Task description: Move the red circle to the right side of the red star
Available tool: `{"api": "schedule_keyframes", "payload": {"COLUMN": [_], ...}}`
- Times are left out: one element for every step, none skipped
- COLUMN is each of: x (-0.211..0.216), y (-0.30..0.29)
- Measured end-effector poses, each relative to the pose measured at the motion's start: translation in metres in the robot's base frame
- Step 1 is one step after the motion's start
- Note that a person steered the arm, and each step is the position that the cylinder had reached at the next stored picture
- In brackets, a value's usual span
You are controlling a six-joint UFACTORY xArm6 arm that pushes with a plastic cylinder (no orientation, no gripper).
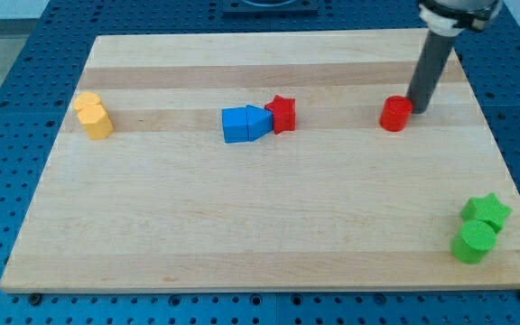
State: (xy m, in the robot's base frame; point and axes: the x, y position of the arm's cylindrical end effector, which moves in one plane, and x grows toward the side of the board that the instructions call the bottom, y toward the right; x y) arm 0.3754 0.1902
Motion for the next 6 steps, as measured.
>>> {"api": "schedule_keyframes", "payload": {"x": [0.008,0.027,0.034,0.034,0.033,0.033], "y": [-0.016,0.011,0.009,-0.028,-0.068,-0.095]}}
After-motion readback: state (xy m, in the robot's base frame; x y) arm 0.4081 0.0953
